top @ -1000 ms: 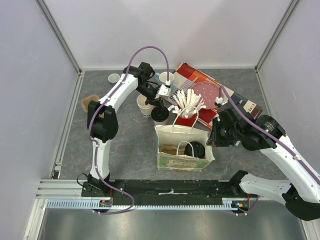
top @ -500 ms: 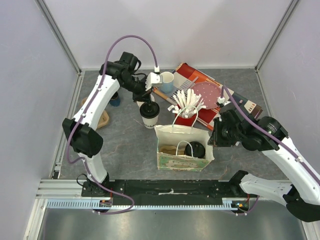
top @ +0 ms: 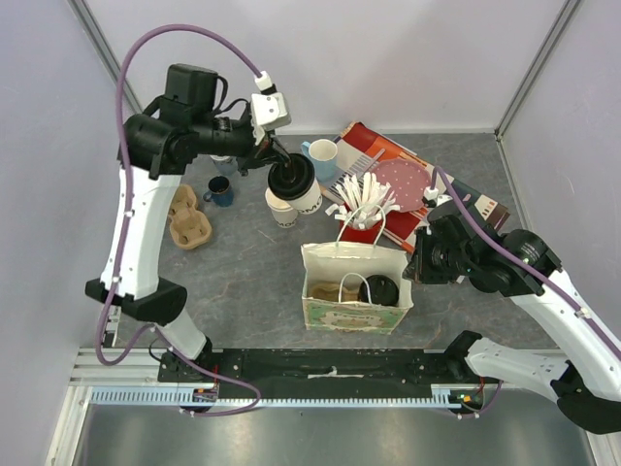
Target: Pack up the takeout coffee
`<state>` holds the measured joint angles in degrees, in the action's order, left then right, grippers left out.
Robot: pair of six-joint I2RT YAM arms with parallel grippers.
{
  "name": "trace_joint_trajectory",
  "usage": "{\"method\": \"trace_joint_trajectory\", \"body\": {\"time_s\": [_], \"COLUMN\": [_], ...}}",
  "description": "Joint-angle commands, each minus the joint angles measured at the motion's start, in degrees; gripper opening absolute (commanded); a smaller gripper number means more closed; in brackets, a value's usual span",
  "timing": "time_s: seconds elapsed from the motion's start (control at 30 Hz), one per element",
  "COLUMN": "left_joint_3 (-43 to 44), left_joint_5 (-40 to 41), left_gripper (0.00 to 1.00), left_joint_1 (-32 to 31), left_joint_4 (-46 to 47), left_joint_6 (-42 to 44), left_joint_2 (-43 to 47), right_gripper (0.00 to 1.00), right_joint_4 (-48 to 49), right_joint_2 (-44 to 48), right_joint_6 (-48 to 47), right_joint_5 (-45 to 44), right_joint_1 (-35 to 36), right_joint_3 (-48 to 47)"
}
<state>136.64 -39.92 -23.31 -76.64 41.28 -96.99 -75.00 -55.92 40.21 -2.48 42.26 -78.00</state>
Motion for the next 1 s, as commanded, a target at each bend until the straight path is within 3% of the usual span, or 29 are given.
{"method": "trace_joint_trajectory", "body": {"time_s": [0.0, 0.2, 0.57, 0.7, 0.97], "left_joint_3": [4.07, 2.59, -6.55, -20.31, -35.11], "left_joint_5": [-7.09, -6.57, -3.50, 0.45, 5.91], "left_gripper": [0.02, 0.02, 0.02, 0.02, 0.02], "left_joint_1": [-1.90, -12.71, -18.26, -20.20, -22.56], "left_joint_4": [-8.96, -11.34, -9.93, -2.84, 9.39], "left_joint_6": [-6.55, -8.58, -5.96, -6.82, -3.22], "left_joint_2": [3.03, 5.23, 4.61, 8.39, 13.75], "right_gripper": [0.00, 0.00, 0.00, 0.00, 0.00], "right_joint_4": [3.55, 3.98, 3.99, 4.07, 5.22], "right_joint_2": [0.90, 1.52, 2.74, 3.80, 4.59], "right_joint_6": [-0.39, -0.57, -0.74, -0.57, -0.48], "right_joint_5": [-1.47, -1.56, -2.00, -3.41, -3.32], "right_joint_1": [0.10, 0.10, 0.10, 0.10, 0.10], "right_joint_3": [1.26, 2.59, 3.03, 3.46, 4.26]}}
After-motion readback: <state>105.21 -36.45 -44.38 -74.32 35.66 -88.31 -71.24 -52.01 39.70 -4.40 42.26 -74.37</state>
